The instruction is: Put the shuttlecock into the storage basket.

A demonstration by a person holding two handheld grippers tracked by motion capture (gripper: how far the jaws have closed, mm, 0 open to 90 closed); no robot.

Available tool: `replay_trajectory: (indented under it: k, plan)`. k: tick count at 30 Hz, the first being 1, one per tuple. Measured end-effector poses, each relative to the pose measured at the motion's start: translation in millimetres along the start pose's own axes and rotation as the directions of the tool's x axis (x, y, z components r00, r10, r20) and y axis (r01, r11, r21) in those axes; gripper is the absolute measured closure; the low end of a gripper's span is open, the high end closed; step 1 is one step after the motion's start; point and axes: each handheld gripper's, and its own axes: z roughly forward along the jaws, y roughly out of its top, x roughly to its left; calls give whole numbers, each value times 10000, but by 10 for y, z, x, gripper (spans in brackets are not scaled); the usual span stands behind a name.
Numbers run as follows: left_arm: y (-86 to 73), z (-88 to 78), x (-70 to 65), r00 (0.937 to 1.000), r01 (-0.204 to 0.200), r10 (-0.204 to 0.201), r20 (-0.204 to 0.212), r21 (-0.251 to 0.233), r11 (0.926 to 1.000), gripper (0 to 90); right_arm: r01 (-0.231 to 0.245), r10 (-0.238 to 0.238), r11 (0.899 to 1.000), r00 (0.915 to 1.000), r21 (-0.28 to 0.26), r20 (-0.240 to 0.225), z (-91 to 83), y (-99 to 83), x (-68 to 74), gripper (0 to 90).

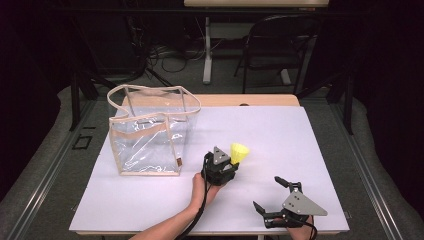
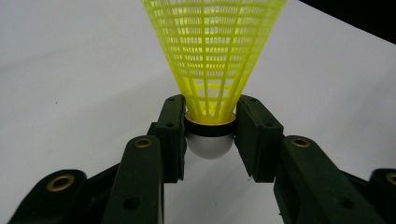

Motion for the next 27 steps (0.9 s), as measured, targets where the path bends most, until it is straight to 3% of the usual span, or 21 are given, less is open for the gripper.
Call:
replay_trajectory:
  k: [27]
  plan:
    - [304,-207,-34,9966,-812,817,125,-364,9960,644,25,-25,10000,10000,23,1,2,2,9,2]
